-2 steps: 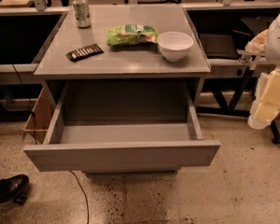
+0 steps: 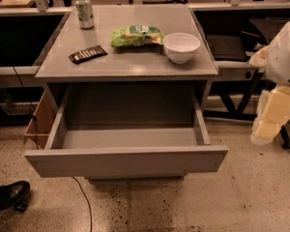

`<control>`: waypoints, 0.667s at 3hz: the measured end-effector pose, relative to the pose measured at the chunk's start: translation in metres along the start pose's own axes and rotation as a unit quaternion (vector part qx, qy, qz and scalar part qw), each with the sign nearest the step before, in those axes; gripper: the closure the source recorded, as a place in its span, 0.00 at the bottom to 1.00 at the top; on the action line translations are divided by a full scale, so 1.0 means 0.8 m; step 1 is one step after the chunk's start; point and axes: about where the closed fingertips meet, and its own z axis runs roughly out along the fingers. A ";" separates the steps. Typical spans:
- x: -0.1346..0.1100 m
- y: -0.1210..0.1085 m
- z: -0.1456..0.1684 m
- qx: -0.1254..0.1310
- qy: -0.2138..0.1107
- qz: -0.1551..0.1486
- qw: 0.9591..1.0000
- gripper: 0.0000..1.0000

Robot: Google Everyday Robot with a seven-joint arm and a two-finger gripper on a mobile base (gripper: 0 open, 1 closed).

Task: Close top drawer

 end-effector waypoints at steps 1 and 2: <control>0.009 0.022 0.059 -0.006 0.014 0.003 1.000 0.18; 0.015 0.041 0.111 -0.013 0.022 0.001 1.000 0.41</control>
Offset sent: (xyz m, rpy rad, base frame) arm -0.0140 0.0153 -0.1522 -0.0472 0.0647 -0.0007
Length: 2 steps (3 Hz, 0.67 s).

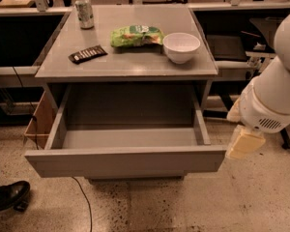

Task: Close top drawer

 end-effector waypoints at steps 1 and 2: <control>-0.001 0.019 0.063 -0.016 -0.002 -0.005 1.000 0.72; -0.001 0.031 0.095 -0.028 -0.004 -0.006 1.000 0.95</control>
Offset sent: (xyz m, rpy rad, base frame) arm -0.0093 0.0206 -0.1126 0.0354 0.0803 0.0276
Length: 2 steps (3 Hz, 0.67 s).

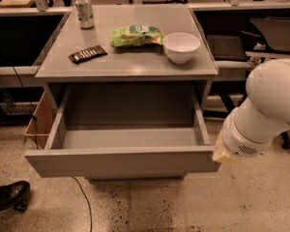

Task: Close top drawer

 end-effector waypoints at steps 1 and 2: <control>-0.002 0.034 0.053 -0.022 -0.020 0.000 1.000 1.00; -0.009 0.051 0.099 -0.018 -0.047 0.006 0.999 1.00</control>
Offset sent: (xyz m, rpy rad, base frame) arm -0.0267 0.0347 -0.1088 0.1382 0.0111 0.0146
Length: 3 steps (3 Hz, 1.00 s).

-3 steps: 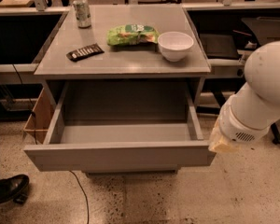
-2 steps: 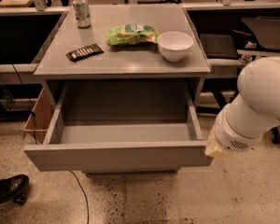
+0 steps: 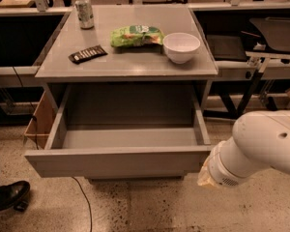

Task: Close top drawer

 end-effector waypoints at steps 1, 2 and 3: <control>-0.010 -0.005 0.026 0.025 -0.026 0.006 0.999 1.00; -0.013 -0.011 0.025 0.036 -0.030 0.005 0.999 1.00; -0.010 -0.010 0.023 0.048 -0.030 0.012 0.998 1.00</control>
Offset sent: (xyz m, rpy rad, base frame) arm 0.0080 0.0095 -0.0160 0.0351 -0.0525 -0.0167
